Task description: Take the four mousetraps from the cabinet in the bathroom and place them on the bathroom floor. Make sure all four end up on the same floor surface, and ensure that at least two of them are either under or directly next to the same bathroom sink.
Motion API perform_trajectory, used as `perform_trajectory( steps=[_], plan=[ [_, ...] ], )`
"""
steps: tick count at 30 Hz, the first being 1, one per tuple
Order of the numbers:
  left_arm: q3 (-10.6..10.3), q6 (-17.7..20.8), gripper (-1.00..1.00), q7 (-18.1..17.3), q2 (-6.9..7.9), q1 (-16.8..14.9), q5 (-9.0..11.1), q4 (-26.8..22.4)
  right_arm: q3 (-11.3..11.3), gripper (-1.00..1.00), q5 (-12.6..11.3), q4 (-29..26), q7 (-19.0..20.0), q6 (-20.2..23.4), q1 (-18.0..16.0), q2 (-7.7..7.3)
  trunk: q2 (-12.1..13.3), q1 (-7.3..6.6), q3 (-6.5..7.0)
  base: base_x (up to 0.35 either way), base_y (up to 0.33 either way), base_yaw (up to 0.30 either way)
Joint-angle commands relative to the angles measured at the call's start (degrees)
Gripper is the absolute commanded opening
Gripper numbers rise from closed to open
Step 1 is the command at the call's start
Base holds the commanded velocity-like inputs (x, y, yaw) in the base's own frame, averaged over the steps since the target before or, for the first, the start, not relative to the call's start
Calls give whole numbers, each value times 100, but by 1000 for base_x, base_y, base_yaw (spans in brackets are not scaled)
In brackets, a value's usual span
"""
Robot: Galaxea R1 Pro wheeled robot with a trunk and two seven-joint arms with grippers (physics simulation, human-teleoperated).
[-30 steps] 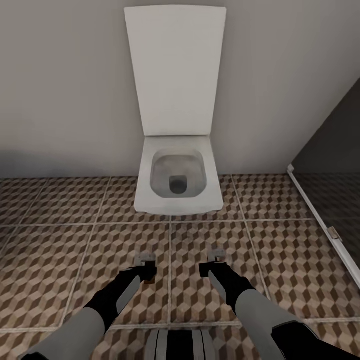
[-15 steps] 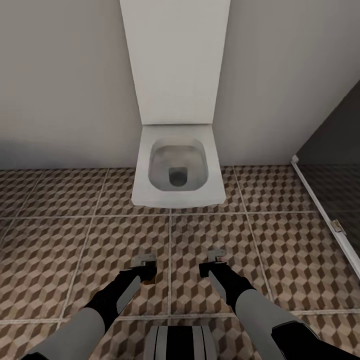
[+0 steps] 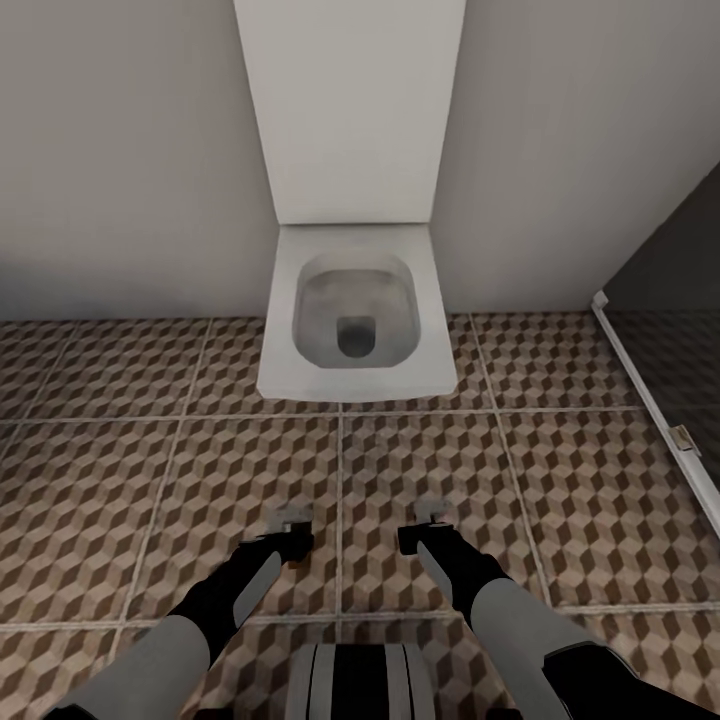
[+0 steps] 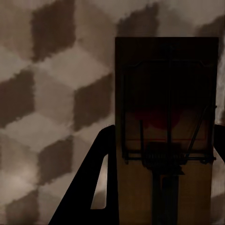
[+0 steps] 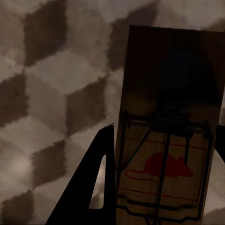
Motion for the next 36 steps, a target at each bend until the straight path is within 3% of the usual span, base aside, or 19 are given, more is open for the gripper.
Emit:
perform_trajectory(
  steps=[1,12,16,24,36],
  plan=[
    [-34,16,-100,68,4,-3,51,-11,32,-100,-48,-8,-25,28,-1,0,-3,1,-26,0,0,0],
    [-34,15,-100,68,2,-3,47,-11,30,-100,-49,-8,-28,27,-1,0,-18,30,-270,0,0,0],
    [-38,-61,-100,50,2,-3,40,-7,30,-100,-50,-2,-27,12,-1,0,-18,30,-270,0,0,0],
    [-67,-575,-100,2,2,-3,53,81,35,-100,-45,118,-28,-260,-1,0,-18,30,-270,0,0,0],
    [-69,-646,-100,-2,2,-3,54,117,38,-100,-42,174,-29,-325,-1,0,-18,30,-270,0,0,0]
  ],
)
